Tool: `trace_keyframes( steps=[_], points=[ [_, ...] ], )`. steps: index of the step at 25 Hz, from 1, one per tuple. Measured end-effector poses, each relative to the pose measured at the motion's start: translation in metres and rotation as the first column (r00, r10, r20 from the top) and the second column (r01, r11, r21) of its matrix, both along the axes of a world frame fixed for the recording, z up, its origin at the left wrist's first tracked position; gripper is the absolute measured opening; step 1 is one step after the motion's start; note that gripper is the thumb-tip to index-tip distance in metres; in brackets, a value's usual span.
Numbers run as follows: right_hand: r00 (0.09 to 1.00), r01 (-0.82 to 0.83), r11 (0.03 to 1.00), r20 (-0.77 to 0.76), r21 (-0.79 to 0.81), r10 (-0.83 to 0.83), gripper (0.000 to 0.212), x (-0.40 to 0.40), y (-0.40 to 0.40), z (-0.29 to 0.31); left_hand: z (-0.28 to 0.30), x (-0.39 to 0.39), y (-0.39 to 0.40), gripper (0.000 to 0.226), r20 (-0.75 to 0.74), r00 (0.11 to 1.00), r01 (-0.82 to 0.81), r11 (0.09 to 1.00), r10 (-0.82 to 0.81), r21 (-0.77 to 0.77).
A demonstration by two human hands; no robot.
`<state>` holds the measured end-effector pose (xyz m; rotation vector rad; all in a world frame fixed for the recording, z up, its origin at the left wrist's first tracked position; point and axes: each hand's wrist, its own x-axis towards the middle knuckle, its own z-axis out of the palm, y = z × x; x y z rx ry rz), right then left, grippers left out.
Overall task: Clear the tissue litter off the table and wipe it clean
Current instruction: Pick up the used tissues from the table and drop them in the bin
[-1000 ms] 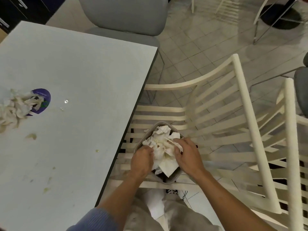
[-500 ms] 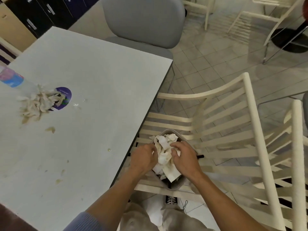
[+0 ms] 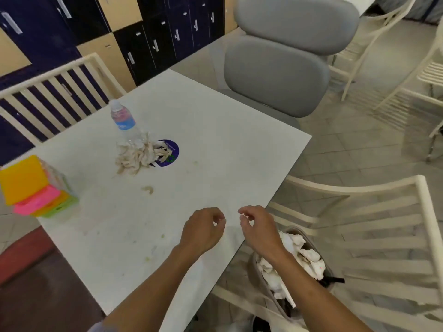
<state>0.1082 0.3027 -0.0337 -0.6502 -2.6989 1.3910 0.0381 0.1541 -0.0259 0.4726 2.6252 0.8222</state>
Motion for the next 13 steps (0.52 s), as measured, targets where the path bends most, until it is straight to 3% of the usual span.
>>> trace_keyframes(
  steps=[6, 13],
  points=[
    [0.98, -0.2, 0.979, 0.026, 0.032, 0.199, 0.025, -0.081, -0.063, 0.011, 0.015, -0.067, -0.091, 0.01, -0.023, 0.983, -0.181, 0.983, 0.181, 0.001],
    [0.947, -0.314, 0.948, 0.078, 0.043, 0.31, 0.031, -0.179, -0.132, 0.004, 0.01, -0.129, -0.177, 0.009, 0.015, 0.94, -0.341, 0.938, 0.341, 0.059]
  ],
)
